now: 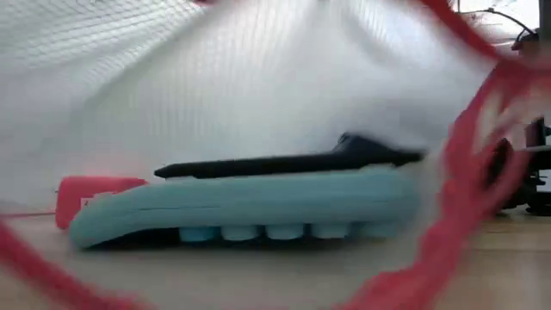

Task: Unpack backpack
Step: Remove the black pen from the white zip bag

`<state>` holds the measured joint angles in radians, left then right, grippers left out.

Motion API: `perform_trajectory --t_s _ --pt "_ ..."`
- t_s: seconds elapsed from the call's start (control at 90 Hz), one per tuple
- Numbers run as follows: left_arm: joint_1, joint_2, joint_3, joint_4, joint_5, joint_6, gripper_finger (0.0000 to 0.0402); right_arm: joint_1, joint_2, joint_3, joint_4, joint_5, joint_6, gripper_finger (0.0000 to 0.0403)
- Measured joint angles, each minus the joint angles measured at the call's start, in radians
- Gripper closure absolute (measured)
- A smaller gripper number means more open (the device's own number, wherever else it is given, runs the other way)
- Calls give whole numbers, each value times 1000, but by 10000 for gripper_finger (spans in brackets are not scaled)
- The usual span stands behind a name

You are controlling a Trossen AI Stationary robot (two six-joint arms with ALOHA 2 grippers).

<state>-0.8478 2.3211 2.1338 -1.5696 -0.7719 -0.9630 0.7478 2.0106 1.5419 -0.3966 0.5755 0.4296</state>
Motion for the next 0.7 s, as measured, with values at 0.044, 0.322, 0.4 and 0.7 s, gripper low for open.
perform_trajectory --t_s 0.044,0.322,0.4,0.7 --pt "11 0 0 1 0 0 401 13 0 21 -6 0 4 403" --pt "83 0 2 4 -15 56 401 36 0 110 -14 51 -28 403" --pt "99 0 2 1 -34 57 401 29 0 116 -19 59 -31 403" --pt "138 0 1 -5 -60 91 401 1 0 118 -64 45 -48 400"
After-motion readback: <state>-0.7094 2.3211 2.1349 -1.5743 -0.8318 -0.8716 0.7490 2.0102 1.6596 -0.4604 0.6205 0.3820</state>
